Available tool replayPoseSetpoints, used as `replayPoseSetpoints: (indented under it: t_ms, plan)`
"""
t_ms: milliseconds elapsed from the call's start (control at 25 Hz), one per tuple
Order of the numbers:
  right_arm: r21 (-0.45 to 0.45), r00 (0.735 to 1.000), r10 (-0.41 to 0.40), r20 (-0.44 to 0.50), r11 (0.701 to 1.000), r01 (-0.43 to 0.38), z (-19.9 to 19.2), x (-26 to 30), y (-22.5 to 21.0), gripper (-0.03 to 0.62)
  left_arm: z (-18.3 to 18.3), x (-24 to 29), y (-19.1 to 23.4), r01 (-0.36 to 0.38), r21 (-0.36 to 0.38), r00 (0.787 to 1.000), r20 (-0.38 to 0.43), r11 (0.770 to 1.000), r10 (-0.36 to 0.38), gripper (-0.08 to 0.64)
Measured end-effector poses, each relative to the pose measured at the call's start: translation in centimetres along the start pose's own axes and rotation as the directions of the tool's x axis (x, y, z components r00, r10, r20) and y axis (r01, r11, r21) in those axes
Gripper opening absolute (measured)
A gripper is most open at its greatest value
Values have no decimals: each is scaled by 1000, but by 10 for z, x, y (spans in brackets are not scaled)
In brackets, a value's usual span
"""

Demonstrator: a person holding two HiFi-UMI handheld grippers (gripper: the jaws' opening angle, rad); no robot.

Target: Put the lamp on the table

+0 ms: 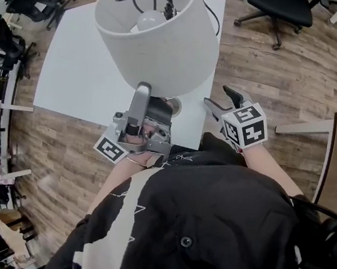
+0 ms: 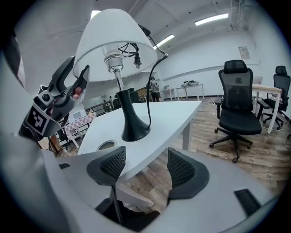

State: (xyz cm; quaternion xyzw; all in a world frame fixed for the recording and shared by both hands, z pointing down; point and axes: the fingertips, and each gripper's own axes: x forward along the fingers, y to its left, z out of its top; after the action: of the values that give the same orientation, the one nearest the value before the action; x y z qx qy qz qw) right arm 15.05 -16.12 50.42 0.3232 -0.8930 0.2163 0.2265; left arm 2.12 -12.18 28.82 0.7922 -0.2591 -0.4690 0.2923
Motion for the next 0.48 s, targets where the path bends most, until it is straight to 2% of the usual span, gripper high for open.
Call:
replayPoseSetpoints:
  t_ms: [280, 480]
  plan:
    - [17, 999, -47, 22, 999, 47, -1, -17, 1, 298, -6, -7, 3, -66, 92, 993, -88, 994, 74, 167]
    - [36, 995, -84, 60, 996, 82, 12, -33, 14, 298, -3, -4, 5, -94, 99, 985, -135, 991, 107, 178]
